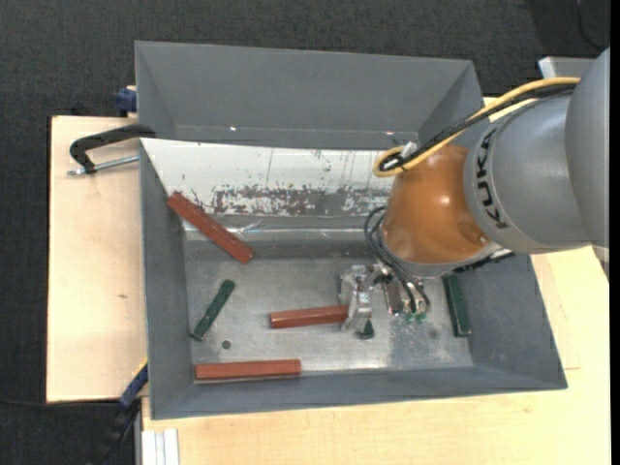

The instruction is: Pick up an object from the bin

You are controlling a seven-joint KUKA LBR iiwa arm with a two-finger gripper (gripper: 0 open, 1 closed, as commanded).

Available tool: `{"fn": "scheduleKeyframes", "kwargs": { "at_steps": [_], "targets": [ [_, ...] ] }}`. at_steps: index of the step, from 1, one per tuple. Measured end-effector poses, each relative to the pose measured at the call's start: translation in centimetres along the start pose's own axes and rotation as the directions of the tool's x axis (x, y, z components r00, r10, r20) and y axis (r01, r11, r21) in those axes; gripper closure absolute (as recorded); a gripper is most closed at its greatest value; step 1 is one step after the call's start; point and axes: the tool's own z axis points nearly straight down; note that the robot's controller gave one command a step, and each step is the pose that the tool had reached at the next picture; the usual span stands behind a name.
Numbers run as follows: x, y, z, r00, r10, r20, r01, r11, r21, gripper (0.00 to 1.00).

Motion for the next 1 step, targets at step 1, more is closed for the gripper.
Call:
{"fn": "scheduleKeyframes", "kwargs": {
  "at_steps": [1],
  "targets": [
    [0.0,0.0,0.0,1.0,0.0,0.0,0.0,1.0,0.0,1.0]
  ]
}}
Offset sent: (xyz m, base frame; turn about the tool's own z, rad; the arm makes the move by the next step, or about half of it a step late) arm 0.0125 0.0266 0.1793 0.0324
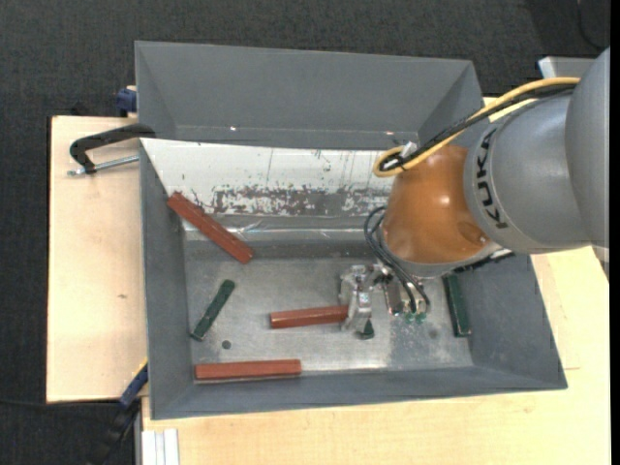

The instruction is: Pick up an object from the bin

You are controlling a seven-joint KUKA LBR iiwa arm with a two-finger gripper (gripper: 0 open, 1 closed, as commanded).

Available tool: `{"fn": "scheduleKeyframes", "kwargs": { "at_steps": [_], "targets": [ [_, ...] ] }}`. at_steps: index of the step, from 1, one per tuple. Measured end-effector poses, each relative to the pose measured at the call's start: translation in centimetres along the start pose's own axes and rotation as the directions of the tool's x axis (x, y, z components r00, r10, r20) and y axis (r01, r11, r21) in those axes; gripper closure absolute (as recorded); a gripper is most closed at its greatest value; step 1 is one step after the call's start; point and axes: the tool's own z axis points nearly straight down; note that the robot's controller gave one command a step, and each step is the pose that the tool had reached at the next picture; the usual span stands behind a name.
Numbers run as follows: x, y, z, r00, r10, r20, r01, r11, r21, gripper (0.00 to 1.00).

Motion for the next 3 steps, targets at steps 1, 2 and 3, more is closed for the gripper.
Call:
{"fn": "scheduleKeyframes", "kwargs": {
  "at_steps": [1,2,3],
  "targets": [
    [0.0,0.0,-0.1,1.0,0.0,-0.001,0.0,1.0,0.0,1.0],
    [0.2,0.1,-5.6,1.0,-0.006,-0.009,0.006,1.0,0.003,1.0],
    [-2.9,-2.4,-7.3,1.0,-0.026,-0.007,0.026,1.0,0.003,1.0]
  ]
}}
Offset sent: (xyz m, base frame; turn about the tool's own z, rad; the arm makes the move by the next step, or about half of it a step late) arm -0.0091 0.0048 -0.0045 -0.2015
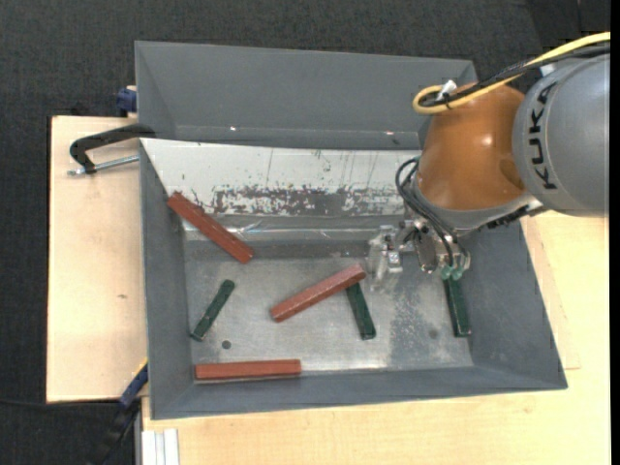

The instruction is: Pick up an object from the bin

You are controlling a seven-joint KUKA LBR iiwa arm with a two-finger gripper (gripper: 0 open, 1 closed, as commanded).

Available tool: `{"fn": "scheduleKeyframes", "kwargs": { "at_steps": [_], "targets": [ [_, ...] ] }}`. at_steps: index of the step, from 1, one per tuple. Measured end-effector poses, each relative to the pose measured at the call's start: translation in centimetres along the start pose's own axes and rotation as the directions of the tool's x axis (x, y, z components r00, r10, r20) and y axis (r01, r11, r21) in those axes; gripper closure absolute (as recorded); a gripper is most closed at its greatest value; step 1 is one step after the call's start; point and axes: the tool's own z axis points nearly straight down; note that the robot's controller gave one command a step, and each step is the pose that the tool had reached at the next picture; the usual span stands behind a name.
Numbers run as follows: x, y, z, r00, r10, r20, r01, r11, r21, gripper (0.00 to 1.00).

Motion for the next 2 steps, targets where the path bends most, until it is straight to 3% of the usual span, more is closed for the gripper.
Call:
{"fn": "scheduleKeyframes", "kwargs": {
  "at_steps": [1,2],
  "targets": [
    [1.08,5.78,-8.26,0.981,0.195,-0.001,-0.195,0.981,-0.001,0.0],
    [1.11,5.71,-8.21,0.981,0.196,-0.002,-0.196,0.981,0.0,0.0]
  ]
}}
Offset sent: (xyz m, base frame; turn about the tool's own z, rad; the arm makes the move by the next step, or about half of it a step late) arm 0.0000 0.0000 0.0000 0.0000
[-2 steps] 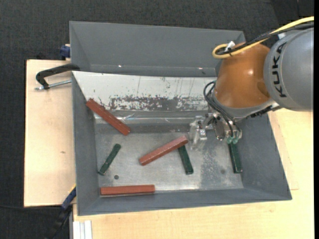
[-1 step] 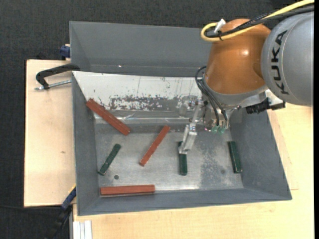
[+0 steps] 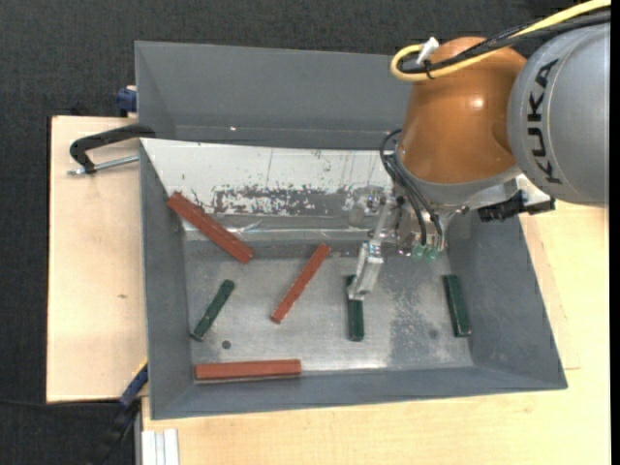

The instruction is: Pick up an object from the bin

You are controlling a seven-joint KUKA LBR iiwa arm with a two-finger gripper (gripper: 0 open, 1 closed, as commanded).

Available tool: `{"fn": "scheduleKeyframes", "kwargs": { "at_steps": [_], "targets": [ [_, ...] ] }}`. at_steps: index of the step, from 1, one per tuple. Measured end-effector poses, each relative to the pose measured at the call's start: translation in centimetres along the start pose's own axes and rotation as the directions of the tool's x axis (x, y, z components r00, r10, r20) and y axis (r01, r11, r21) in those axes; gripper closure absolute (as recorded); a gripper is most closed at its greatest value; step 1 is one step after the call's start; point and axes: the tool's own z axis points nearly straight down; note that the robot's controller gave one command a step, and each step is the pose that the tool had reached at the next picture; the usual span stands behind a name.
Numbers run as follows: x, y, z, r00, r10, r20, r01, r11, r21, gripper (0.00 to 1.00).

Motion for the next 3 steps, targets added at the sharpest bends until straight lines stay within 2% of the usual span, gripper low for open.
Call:
{"fn": "scheduleKeyframes", "kwargs": {
  "at_steps": [1,2,3],
  "targets": [
    [-1.6,1.4,2.3,0.998,-0.068,0.006,0.068,0.998,-0.001,0.0],
    [-3.8,3.3,9.4,0.984,-0.177,0.001,0.177,0.984,-0.001,0.0],
    [-4.5,1.9,13.9,0.929,-0.371,-0.004,0.371,0.929,-0.001,0.0]
  ]
}}
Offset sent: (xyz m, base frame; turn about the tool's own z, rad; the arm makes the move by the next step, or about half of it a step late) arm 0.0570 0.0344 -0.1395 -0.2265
